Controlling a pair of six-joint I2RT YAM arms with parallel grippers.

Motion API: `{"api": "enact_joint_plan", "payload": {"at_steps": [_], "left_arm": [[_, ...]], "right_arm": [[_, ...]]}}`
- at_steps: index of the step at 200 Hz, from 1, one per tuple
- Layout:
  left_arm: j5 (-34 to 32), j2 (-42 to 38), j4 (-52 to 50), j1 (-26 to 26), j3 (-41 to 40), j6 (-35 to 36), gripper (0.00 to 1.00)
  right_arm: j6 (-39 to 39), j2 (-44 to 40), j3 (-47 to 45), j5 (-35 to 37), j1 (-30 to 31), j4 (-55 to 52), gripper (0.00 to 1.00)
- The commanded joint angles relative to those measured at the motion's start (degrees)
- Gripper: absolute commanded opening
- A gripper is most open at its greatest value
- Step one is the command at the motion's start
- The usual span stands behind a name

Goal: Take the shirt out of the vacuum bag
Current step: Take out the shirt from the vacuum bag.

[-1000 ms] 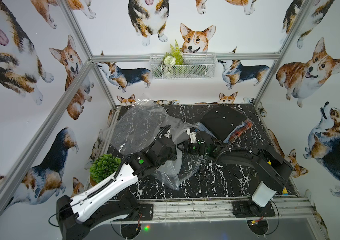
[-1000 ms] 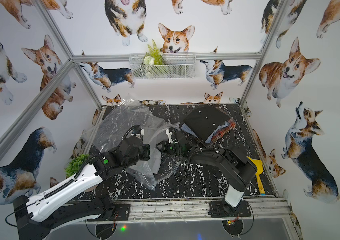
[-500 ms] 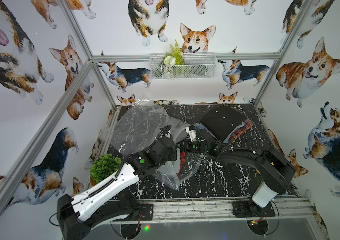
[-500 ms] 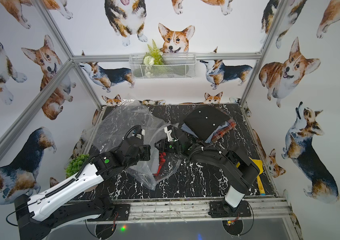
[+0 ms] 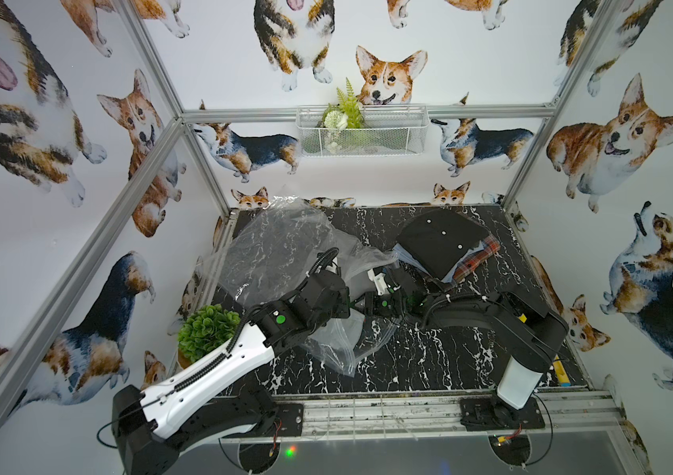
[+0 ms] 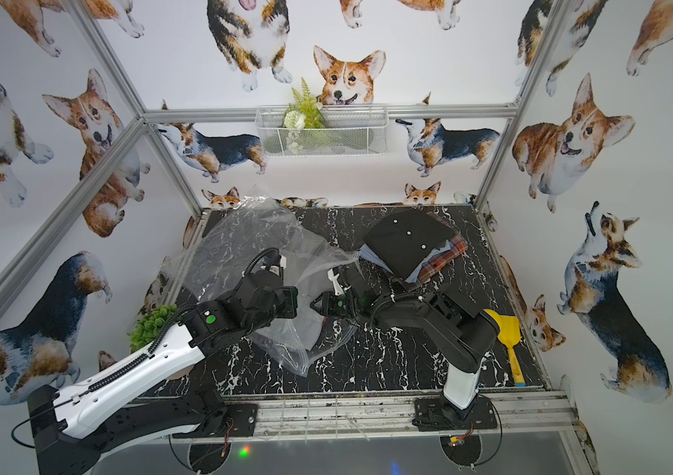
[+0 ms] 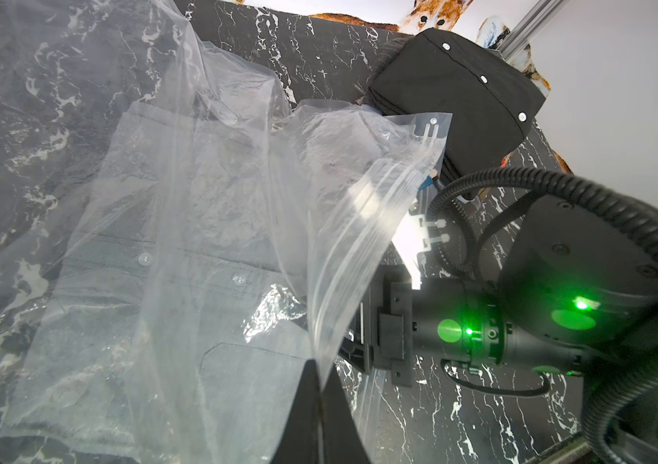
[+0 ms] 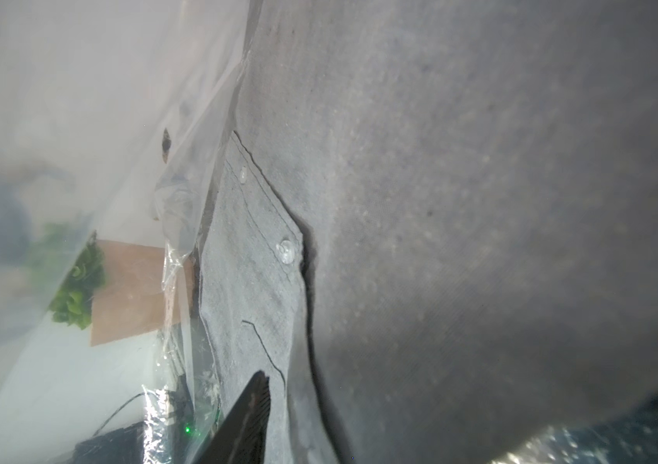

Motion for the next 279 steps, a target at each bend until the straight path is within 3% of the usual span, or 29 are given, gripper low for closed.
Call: {"api": "enact_joint_plan", "payload": {"at_steps": [1,63,114,131,164,279], "left_arm": [[0.25,0.22,1.51,-0.01,-0.6,-1.17,0.0],[0.19,-0.76,1.76,-0.01,-1.78,-1.49,0.0],[0.54,-1.25,2.36,-0.02,-3.13,-2.0,0.0],[0.44,-1.49,2.3,-0.01,-3.25,-1.94,0.0],[-0.07,-2.04,1.77,-0.01,-3.28,-1.67,0.0],[-0.69,-1.3,2.46,0.07,-3.1,-1.66,0.0]], "right_arm": [[1.47,1.94,0.28,-0.72,0.69,5.38,0.44],[0.58,4.37,3.8,2.0,1.85,7.61,0.45],[2.18,8.47,7.49,2.13,1.84,8.27,0.37],[2.46,9.1,8.12,2.27,1.85,8.57,0.19],[0.66,6.16,7.95,3.67,1.76,6.58,0.0],[-3.17,-12.03,6.02,3.49,0.88,-1.87,0.0]]}}
